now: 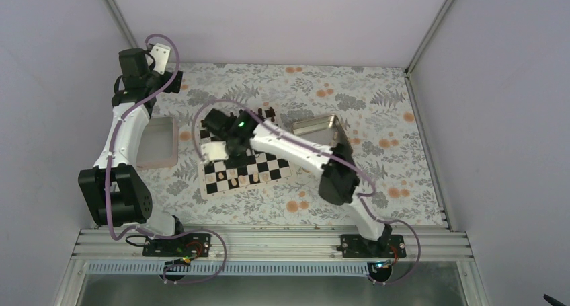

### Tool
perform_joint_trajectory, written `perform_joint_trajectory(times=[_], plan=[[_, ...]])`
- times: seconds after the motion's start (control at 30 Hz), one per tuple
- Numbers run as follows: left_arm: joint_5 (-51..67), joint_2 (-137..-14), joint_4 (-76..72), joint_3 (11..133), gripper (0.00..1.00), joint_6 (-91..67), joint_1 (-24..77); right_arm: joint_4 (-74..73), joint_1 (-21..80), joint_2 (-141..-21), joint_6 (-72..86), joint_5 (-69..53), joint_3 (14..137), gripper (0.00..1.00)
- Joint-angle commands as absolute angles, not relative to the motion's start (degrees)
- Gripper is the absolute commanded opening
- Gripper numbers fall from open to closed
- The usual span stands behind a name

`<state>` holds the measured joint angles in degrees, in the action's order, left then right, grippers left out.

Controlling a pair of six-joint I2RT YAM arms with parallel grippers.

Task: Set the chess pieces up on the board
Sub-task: Place the chess piece on the chessboard.

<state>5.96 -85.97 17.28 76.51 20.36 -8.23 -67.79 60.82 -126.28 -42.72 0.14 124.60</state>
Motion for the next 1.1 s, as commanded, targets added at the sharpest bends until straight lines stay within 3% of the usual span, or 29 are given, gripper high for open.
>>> perform_joint_trajectory(times=[0.0, 0.3, 1.07], plan=[[3.1, -84.73, 16.81, 78.82, 1.0, 20.64, -8.43, -68.52, 64.51, -133.09, -43.92, 0.11, 128.43, 0.13], [3.45, -84.99, 17.07, 78.99, 1.0, 20.74, -8.61, -66.99, 67.48, -139.6, -45.59, -1.62, 130.14, 0.14], [4.89, -84.94, 17.05, 78.4, 1.0, 20.74, -8.61, -66.25, 67.76, -141.88, -46.46, -5.43, 129.77, 0.15]])
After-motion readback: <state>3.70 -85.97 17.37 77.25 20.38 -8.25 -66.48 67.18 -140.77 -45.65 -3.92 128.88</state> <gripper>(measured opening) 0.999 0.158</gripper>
